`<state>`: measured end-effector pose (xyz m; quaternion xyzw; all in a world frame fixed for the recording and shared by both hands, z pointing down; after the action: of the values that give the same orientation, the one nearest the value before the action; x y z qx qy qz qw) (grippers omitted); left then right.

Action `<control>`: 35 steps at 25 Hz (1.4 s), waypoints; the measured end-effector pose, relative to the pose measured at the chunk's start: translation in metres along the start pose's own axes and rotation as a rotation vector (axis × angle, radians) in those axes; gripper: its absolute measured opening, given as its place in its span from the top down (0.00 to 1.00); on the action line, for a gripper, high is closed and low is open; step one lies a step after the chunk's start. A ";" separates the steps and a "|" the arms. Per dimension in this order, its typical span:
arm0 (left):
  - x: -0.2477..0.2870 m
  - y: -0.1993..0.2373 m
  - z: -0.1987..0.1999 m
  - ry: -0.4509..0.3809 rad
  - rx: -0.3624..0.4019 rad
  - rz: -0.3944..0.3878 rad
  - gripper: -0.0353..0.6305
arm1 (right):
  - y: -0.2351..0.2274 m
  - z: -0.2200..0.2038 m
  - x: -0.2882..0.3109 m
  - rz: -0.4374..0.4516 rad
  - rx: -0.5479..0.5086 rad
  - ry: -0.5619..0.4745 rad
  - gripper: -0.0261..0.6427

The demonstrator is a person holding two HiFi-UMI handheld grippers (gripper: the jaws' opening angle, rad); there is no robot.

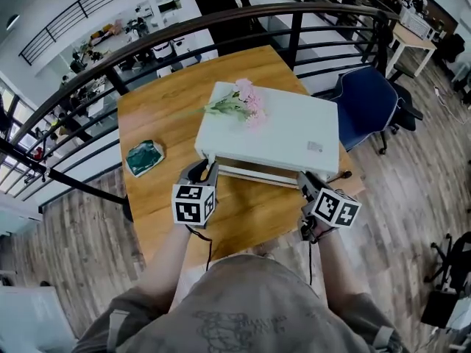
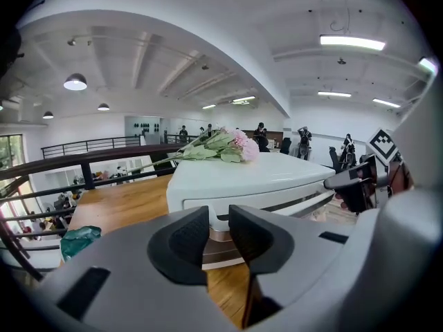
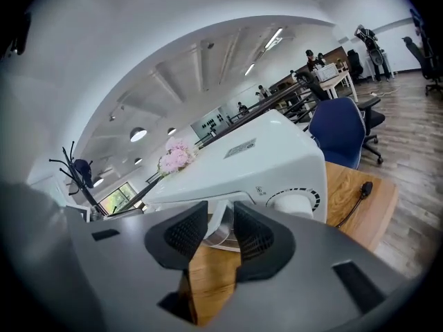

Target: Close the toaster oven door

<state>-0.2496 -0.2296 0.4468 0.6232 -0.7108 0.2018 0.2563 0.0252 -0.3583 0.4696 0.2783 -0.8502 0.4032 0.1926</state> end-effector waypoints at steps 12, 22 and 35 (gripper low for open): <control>-0.087 -0.010 0.041 -0.153 0.061 -0.055 0.86 | 0.078 0.029 -0.086 0.057 -0.300 -0.178 0.83; -0.206 -0.031 0.122 -0.454 0.223 -0.048 0.86 | 0.188 0.074 -0.195 0.204 -0.568 -0.466 0.89; -0.252 -0.057 0.111 -0.475 0.298 -0.039 0.87 | 0.214 0.051 -0.229 0.177 -0.687 -0.488 0.91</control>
<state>-0.1830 -0.1073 0.2027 0.6973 -0.7014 0.1474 -0.0081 0.0624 -0.2149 0.1887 0.2113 -0.9763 0.0339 0.0319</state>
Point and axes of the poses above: the fingertips, and each gripper's own axes: x forward along the fingers, y to its left, z out of its top, the point moved 5 cm from there along -x, backward along the fingers, and after that the axes turned 10 degrees about y, right-handed, at the moved point
